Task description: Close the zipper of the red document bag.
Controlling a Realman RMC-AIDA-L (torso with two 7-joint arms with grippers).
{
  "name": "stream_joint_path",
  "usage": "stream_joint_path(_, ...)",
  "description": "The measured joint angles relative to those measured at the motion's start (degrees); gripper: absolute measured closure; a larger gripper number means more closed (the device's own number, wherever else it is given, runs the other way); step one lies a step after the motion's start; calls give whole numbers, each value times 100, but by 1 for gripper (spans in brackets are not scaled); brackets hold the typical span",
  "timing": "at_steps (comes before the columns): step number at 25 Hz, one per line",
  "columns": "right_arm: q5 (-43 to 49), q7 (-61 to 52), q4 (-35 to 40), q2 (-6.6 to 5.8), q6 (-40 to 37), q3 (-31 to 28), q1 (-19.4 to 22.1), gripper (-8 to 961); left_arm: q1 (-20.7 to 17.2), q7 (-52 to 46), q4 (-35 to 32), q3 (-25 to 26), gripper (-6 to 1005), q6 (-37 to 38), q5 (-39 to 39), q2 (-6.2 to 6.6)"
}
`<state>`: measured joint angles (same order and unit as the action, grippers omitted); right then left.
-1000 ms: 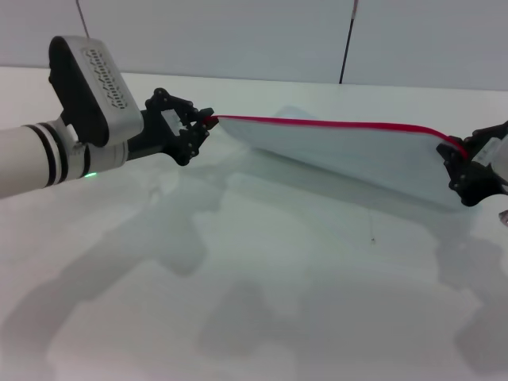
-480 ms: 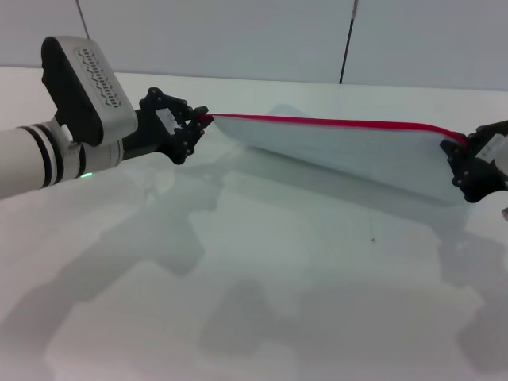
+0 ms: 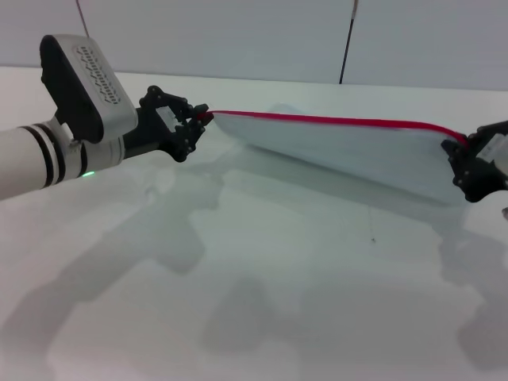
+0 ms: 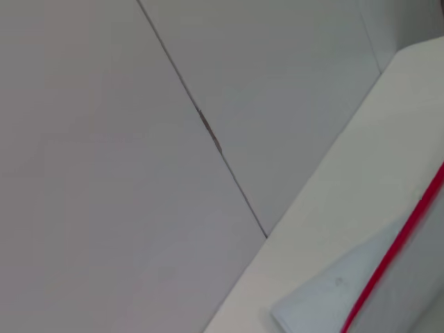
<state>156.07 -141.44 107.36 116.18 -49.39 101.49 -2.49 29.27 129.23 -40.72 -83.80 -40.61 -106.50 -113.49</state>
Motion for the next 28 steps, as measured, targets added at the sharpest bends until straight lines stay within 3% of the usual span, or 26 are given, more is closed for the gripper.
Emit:
stream_joint_path(5, 45, -261, -140, 19, 280, -63, 17, 907, 1, 40, -59, 205, 916, -10, -6, -150)
stream_joint_path(8, 38, -505, -272, 17, 482, -127, 1, 827, 48, 45, -64, 401, 878, -9, -9, -243)
stream_joint_path(12, 6, -693, -397, 19, 848, -171, 13, 723, 127, 54, -68, 461, 802, -56, -79, -272)
stream_joint_path(17, -62, -955, -632, 23, 1568, -105, 69, 607, 125, 77, -76, 467, 571, -193, -718, -275)
stream_joint_path(23, -681, -943, -1606, 4, 3703, 444, 104, 449, -386, 621, -78, 569, 461, -1078, -2279, -275)
stream_joint_path(28, -1291, -972, -2564, -1, 5496, 900, 80, 320, -849, 1397, 143, 441, 465, -2033, -3543, -326)
